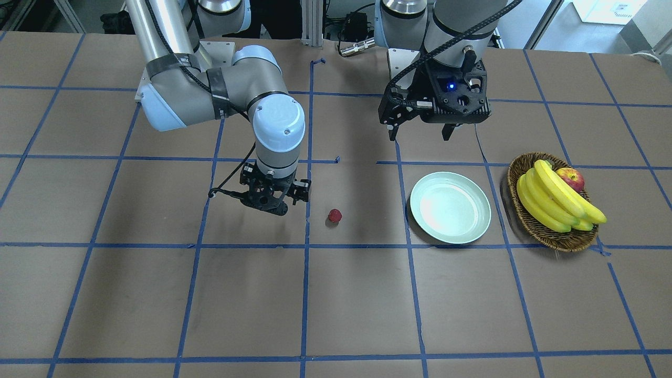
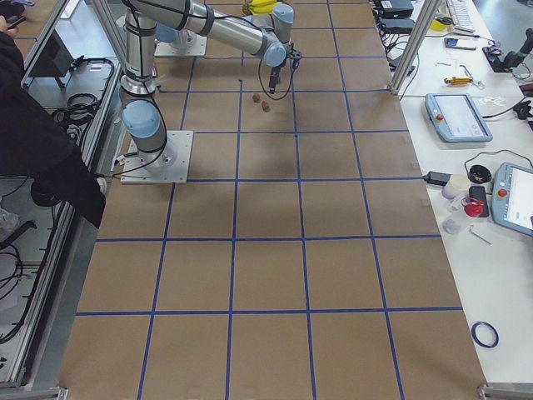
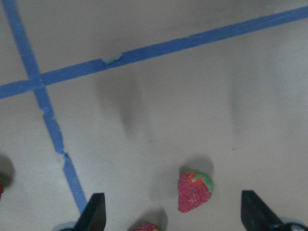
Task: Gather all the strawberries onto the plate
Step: 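Move the right gripper back and grasp a second strawberry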
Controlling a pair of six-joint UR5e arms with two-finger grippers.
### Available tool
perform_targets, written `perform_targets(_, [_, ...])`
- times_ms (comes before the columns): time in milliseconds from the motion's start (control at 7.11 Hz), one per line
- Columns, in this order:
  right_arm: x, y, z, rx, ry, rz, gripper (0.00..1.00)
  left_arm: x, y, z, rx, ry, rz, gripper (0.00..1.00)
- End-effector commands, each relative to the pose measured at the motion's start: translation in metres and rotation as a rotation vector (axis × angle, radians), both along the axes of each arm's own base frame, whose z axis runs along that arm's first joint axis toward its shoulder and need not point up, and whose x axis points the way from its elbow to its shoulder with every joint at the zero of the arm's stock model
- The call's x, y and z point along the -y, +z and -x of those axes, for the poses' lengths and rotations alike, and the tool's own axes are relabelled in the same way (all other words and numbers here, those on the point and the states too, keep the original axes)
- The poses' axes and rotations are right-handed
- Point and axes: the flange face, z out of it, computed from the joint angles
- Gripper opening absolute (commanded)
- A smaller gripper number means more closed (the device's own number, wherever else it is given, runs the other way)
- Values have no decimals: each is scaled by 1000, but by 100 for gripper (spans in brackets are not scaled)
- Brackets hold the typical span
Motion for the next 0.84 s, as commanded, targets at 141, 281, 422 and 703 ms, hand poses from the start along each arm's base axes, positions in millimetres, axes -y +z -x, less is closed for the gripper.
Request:
perform_targets(141, [-24,-31,28,-62,-290,-24,99,-1,-3,0,1,3,-6,100])
perform_targets(281, [-30,-41,30,-52,-297,-7,100,-1,-3,0,1,2,-6,100])
perform_targets(422, [-33,-45,30,-47,-298,-8,100,-1,-3,0,1,3,-6,100])
perform_targets(703, [-32,-50,29,-26,-314,-4,89,0,-4,0,0,5,-9,100])
